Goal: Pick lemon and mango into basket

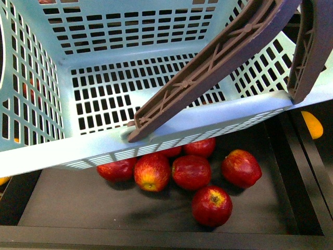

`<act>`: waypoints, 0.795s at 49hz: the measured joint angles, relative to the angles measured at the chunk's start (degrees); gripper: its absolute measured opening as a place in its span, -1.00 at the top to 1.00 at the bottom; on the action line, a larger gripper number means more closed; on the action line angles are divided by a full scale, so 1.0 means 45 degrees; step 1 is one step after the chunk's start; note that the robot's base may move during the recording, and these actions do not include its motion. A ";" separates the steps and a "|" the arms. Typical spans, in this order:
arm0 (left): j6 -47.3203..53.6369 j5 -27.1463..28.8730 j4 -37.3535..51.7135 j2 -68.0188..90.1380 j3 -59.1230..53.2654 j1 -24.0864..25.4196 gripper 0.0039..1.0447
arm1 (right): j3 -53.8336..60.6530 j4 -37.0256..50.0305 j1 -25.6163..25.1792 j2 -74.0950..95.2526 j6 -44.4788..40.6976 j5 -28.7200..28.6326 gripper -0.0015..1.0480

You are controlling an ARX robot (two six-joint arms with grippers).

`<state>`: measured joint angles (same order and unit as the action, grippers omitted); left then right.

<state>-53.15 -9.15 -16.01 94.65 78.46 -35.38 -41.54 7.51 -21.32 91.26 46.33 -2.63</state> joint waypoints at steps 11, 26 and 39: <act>0.0000 -0.0015 0.0000 0.0000 0.0000 0.0000 0.44 | -0.0495 -0.1462 0.2603 -0.2798 -0.0170 0.0359 0.05; 0.0000 -0.0015 0.0000 0.0000 0.0000 -0.0005 0.44 | -0.2030 -0.1870 0.6256 -0.4007 -0.0534 0.1651 0.05; 0.0000 0.0000 0.0000 0.0000 0.0000 0.0000 0.44 | -0.2229 -0.1826 0.8306 -0.3813 -0.1171 0.2268 0.05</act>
<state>-53.15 -9.15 -16.01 94.65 78.46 -35.38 -51.57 -0.71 16.05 74.11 41.06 7.57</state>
